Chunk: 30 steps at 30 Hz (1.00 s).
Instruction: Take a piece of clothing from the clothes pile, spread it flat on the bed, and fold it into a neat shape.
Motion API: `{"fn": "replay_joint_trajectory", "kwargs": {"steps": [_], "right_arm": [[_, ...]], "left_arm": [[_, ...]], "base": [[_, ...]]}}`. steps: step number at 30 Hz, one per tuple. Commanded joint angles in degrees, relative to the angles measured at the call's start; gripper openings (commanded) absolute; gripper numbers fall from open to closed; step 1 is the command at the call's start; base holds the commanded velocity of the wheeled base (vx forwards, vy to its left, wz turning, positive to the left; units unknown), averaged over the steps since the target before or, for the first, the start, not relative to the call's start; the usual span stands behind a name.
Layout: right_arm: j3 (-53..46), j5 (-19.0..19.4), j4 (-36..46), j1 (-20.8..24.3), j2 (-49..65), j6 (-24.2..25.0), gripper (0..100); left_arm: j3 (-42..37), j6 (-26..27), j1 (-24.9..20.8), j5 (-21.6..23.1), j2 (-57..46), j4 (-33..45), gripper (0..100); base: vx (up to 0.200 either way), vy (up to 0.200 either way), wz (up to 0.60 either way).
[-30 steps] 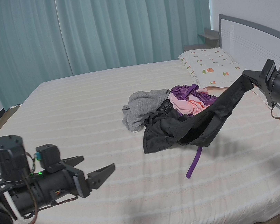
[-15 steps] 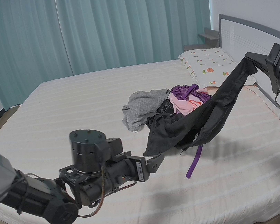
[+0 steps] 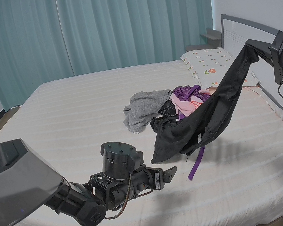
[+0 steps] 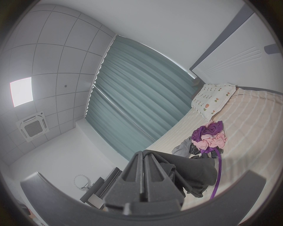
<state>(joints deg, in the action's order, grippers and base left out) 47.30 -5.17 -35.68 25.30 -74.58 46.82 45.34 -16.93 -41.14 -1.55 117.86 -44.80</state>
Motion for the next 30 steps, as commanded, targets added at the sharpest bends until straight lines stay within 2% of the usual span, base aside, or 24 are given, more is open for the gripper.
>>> {"fn": "replay_joint_trajectory", "kwargs": {"steps": [1,7,15,21,30], "right_arm": [[0.5,-0.1,0.0,1.2,-1.3,0.0,0],[3.1,-0.4,0.1,2.3,-3.2,-0.1,0],[7.3,-0.6,2.0,4.5,-3.6,0.0,0],[9.1,-0.7,2.9,7.8,-3.1,0.0,0],[10.8,-1.3,3.1,10.0,-2.3,-0.2,0]], "left_arm": [[0.3,-1.1,0.3,0.3,1.8,0.0,100],[1.7,-5.2,0.4,0.4,5.7,-3.4,100],[4.2,-5.3,1.6,0.4,11.7,-6.3,100],[10.2,-5.0,3.0,-0.3,18.0,-9.2,100],[16.4,-5.1,3.1,-0.6,25.3,-10.7,100]], "base": [[0.0,0.0,0.0],[0.0,0.0,0.0],[0.0,0.0,0.0],[0.0,0.0,0.0],[0.0,0.0,0.0]]}}
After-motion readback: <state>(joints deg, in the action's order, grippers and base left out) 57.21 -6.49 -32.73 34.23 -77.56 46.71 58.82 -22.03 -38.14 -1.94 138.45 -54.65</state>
